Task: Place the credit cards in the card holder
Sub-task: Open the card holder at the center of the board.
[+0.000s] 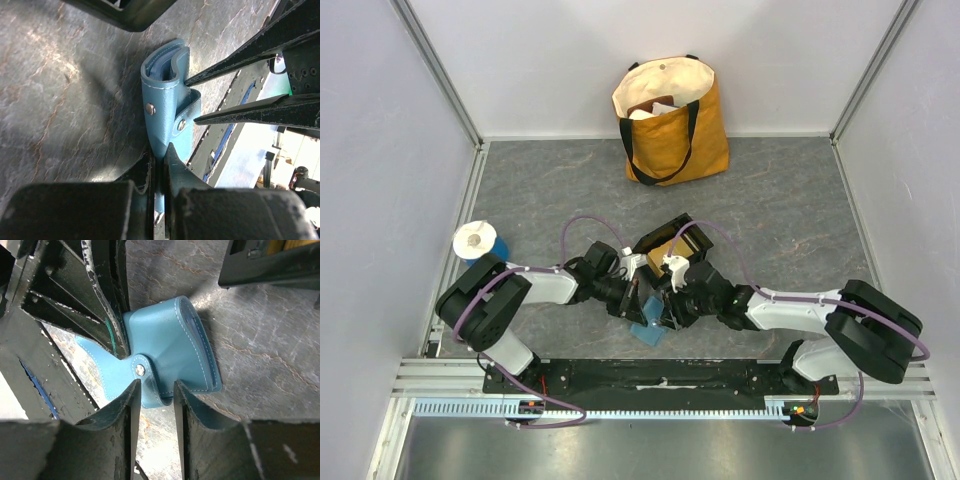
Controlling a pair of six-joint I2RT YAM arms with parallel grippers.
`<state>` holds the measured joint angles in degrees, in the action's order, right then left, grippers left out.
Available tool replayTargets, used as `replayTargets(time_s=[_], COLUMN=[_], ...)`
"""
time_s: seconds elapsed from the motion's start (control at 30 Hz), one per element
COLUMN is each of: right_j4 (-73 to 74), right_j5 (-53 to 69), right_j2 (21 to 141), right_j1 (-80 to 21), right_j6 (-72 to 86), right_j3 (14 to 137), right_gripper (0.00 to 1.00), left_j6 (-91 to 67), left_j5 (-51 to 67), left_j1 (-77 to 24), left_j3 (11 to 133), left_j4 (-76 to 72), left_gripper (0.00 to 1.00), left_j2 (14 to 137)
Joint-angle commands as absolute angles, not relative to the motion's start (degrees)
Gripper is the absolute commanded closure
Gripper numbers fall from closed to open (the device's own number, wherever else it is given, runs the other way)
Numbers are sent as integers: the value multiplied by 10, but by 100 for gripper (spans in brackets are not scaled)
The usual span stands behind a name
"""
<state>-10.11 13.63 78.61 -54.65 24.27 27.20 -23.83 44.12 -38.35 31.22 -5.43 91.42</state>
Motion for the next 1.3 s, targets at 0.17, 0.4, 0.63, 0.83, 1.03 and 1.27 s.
replayTargets(time_s=[0.17, 0.4, 0.63, 0.83, 1.03, 1.27], right_j4=[-97, -63, -54, -83, -71, -86], right_j5=[279, 281, 281, 308, 309, 321], right_j2=[831, 842, 868, 858, 852, 836], right_j1=[-558, -591, -614, -633, -635, -640], right_j6=[197, 189, 187, 198, 200, 206], right_j3=[307, 341, 356, 355, 360, 356], right_gripper=[64, 60, 62, 62, 67, 62], left_j6=[-231, -271, -288, -317, -334, -339], left_j5=[407, 381, 360, 332, 297, 291], left_j1=[-392, -391, -391, -392, -391, -391], left_j3=[322, 309, 303, 291, 278, 274], left_j4=[-71, -99, -109, -127, -128, -132], left_gripper=[98, 98, 98, 98, 98, 98], left_j2=[918, 899, 889, 874, 852, 845])
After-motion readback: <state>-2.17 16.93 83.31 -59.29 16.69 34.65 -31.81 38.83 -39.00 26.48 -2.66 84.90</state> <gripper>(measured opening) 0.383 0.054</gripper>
